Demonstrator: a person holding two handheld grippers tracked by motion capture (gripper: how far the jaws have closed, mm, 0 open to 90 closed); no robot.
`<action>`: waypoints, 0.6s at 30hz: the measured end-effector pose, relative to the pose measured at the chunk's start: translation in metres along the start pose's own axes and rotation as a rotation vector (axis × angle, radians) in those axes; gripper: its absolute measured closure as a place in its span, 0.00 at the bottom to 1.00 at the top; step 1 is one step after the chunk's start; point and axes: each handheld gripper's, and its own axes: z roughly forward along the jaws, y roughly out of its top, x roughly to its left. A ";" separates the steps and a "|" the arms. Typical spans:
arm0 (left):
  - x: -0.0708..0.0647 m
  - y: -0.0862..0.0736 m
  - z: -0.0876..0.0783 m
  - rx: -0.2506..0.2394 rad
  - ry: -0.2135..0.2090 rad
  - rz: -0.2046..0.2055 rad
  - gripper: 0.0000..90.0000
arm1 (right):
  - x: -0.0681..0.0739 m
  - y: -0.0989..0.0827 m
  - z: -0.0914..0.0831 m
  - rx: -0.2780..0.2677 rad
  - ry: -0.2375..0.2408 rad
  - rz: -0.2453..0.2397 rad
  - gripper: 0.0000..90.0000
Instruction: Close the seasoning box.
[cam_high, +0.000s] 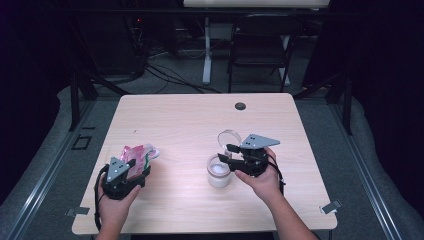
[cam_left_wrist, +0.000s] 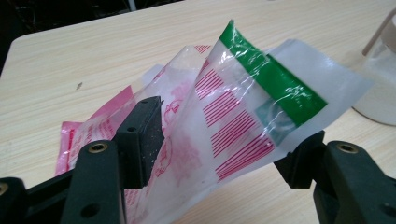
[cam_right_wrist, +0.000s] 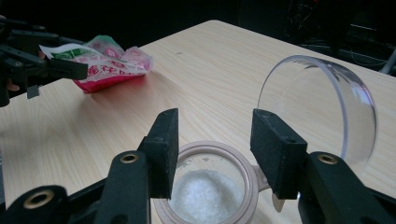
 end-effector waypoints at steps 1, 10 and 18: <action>-0.002 0.000 0.001 0.000 -0.004 0.002 0.45 | 0.000 0.000 0.000 0.000 0.000 0.000 0.58; -0.018 -0.001 0.011 0.041 -0.044 0.062 0.45 | -0.002 0.002 -0.004 -0.005 0.001 0.001 0.60; -0.029 -0.002 0.018 0.072 -0.071 0.117 0.45 | -0.004 0.006 -0.010 -0.008 0.000 -0.002 0.72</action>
